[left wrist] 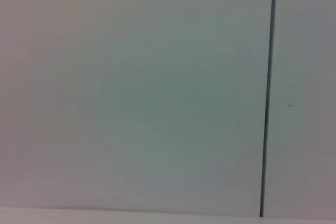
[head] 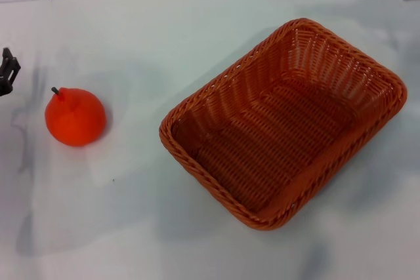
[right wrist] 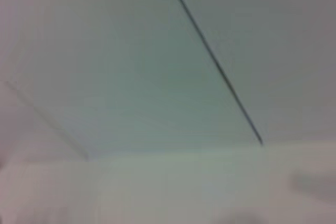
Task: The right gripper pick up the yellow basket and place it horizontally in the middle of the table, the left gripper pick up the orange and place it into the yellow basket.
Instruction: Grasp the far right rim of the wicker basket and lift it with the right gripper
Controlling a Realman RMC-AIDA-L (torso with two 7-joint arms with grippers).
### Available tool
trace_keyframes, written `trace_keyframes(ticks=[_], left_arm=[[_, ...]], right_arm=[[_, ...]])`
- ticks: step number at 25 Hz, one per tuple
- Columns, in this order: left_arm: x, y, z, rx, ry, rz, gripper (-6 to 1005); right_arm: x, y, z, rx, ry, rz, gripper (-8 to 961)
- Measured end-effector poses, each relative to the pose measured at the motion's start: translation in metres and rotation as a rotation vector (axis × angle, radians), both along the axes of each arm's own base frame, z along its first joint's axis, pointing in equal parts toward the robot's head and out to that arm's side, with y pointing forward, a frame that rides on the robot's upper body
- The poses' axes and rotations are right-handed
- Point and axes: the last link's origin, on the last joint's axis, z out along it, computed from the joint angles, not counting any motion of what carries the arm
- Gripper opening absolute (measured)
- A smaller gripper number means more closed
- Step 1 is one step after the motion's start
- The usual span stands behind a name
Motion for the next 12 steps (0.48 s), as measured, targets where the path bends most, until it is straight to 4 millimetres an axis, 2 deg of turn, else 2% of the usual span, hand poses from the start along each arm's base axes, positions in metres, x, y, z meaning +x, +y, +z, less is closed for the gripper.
trace_keyframes(ticks=[6,12], left_arm=[[0.0,0.001,0.0,-0.001,0.003,0.0,905],[0.0,0.002,0.002,-0.012,0.027,-0.01,905]], right_arm=[[-0.015,-0.002,-0.01,-0.242,-0.162,-0.087,944],[-0.02,-0.003,-0.014,-0.331,-0.248,-0.126,944]])
